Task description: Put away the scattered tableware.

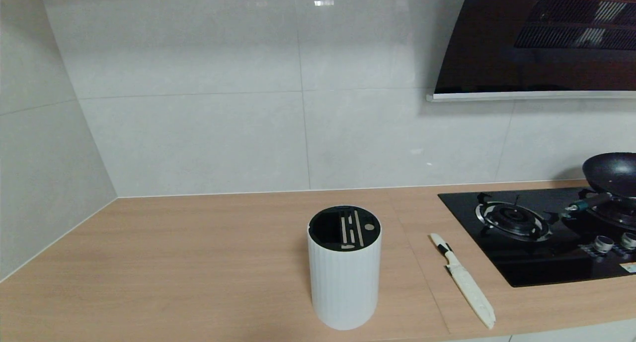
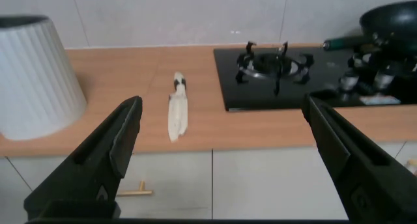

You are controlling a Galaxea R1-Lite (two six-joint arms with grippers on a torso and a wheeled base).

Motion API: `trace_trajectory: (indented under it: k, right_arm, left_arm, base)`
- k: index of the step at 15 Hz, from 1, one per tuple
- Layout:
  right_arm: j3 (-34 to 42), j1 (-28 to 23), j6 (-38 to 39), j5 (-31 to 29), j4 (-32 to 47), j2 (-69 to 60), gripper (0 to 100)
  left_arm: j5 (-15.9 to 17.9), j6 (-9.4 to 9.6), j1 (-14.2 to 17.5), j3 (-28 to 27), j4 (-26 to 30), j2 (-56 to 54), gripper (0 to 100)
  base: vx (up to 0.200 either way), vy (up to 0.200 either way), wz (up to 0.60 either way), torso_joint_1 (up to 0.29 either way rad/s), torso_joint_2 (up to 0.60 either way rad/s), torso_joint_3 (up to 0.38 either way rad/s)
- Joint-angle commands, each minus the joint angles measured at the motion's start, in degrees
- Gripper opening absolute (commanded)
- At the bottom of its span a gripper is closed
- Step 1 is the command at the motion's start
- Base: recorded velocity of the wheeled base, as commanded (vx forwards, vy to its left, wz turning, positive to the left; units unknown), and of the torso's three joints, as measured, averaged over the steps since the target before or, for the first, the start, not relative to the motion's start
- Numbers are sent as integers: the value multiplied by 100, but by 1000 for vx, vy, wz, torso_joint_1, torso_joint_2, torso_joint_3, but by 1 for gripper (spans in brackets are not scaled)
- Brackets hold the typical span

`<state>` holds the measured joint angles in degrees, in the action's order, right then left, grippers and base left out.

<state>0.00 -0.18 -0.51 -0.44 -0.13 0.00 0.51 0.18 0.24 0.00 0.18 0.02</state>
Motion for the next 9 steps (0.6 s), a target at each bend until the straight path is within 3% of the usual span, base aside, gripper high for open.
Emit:
trace_trajectory:
  k: [1,5,9]
  right_arm:
    - [0,1,-2,0,-4,9,100]
    - [0,1,7,0,-4,9,100]
    - [0,1,-10,0,5,9,100]
  left_arm:
    - [2,-1,2,0,-1,-2,100]
    - [2,-1,2,0,-1,-2,100]
    - [2,-1,2,0,-1,-2,100]
  base:
    - [0,0,0,237,-491,-251]
    - [0,0,0,195,-392,-201]
    - [0,0,0,15,-27,-15]
